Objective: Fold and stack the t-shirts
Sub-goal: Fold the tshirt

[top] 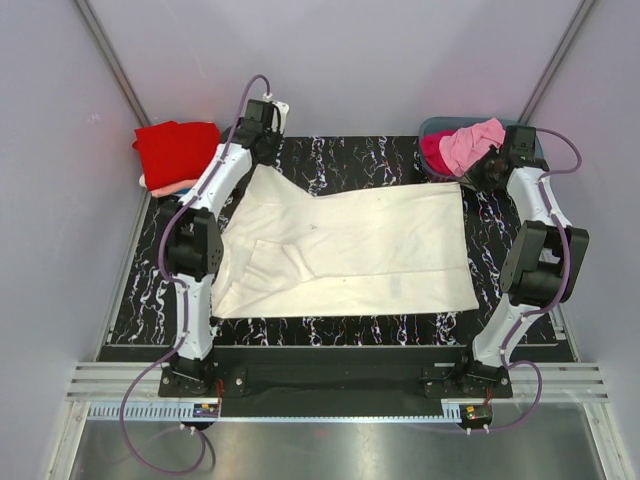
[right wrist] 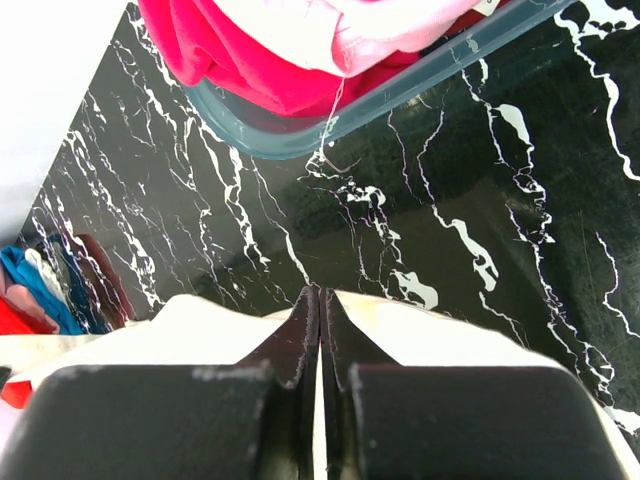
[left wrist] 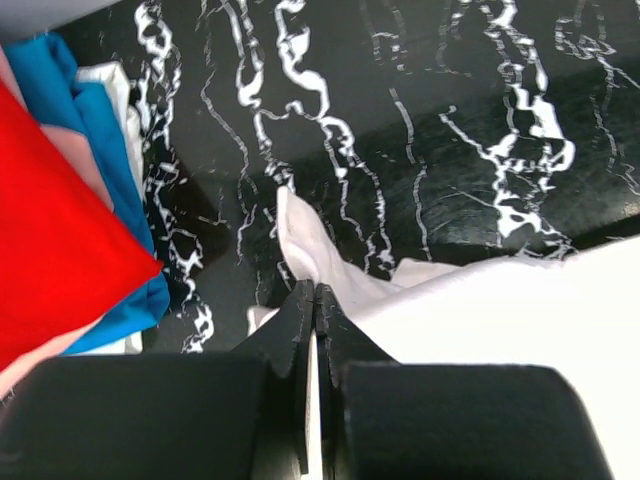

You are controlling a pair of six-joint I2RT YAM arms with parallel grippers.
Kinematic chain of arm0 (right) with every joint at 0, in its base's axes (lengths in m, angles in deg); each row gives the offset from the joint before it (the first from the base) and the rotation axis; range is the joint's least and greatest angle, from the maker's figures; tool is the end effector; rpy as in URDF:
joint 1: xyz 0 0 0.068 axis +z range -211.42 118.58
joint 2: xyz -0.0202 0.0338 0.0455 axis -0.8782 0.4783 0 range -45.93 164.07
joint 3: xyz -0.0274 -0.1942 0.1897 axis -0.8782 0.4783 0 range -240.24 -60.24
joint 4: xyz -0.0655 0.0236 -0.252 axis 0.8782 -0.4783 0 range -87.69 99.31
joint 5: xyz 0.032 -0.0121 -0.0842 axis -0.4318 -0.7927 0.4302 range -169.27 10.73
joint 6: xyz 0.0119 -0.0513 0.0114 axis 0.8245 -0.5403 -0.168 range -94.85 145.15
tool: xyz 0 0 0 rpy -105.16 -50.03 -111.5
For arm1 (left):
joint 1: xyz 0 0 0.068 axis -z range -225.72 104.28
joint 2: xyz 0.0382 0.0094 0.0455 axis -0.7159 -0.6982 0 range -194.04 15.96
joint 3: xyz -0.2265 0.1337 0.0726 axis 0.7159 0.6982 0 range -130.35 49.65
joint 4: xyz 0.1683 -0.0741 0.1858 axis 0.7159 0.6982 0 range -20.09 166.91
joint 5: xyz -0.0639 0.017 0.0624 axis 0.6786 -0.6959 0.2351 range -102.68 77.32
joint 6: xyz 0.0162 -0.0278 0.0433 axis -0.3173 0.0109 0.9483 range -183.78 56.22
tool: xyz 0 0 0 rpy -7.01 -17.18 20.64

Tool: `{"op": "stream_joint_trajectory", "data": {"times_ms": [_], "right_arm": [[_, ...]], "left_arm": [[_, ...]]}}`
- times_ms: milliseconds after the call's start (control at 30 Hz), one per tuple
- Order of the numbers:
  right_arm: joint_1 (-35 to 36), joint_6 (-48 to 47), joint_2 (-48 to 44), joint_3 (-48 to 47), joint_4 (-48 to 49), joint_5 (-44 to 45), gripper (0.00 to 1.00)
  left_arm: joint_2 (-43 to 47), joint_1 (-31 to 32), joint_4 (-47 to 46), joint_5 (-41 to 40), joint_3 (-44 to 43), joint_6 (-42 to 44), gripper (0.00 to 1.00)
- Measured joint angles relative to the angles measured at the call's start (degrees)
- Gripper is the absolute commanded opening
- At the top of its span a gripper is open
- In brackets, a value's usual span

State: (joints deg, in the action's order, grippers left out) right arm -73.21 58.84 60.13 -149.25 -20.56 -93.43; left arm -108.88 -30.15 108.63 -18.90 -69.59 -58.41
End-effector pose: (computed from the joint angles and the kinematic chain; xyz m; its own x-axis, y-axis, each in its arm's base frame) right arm 0.4120 -0.0770 0.2735 -0.5757 0.6696 -0.4692 0.4254 0.7354 0.5275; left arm 0.4815 -0.1301 0.2896 -0.6521 0.2782 -0.7052 0.2543 0.9566 0.1423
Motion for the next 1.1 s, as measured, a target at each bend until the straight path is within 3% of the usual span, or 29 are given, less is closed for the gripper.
{"op": "stream_joint_trajectory", "data": {"times_ms": [200,500,667,1100], "right_arm": [[0.0,0.0,0.0,0.2,0.0,-0.1,0.00],[-3.2,-0.2,-4.9,8.6,0.0,-2.0,0.00],[-4.7,-0.2,-9.0,14.8,0.0,-2.2,0.00],[-5.7,-0.9,-13.9,21.4,0.0,-3.1,0.00]], "left_arm": [[0.5,2.6,1.3,-2.2,0.2,1.2,0.00],[16.5,2.8,2.4,-7.0,17.7,0.5,0.00],[23.5,2.8,2.4,-7.7,22.3,-1.1,0.00],[31.6,5.4,6.3,-9.7,33.8,-4.9,0.00]]}}
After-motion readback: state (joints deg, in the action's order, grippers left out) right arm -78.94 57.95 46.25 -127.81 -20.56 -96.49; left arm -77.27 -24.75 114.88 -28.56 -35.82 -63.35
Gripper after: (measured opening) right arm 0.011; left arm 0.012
